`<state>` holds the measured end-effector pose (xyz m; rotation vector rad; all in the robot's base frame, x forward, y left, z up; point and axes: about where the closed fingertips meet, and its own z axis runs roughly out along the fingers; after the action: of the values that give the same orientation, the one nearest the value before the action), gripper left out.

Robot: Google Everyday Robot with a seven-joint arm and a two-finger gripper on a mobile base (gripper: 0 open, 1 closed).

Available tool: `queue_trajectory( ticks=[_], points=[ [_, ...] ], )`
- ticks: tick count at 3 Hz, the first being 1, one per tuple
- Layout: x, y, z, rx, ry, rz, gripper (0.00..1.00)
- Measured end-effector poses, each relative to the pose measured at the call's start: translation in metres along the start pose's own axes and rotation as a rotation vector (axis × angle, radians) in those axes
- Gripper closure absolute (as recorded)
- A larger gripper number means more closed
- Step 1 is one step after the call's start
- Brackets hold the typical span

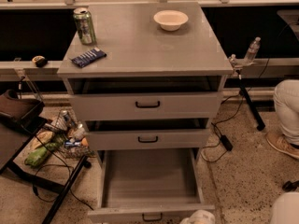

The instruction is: Close bottom drawer

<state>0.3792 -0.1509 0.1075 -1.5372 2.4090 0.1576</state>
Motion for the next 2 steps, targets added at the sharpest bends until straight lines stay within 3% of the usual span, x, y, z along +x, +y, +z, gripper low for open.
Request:
queue_trajectory(
  ticks=[1,2],
  points=[
    [-0.019,-0.014,0.013,0.098,-0.085,-0.058,1.00],
    [-0.032,-0.039,0.013,0.215,-0.122,-0.133,1.00]
  ],
)
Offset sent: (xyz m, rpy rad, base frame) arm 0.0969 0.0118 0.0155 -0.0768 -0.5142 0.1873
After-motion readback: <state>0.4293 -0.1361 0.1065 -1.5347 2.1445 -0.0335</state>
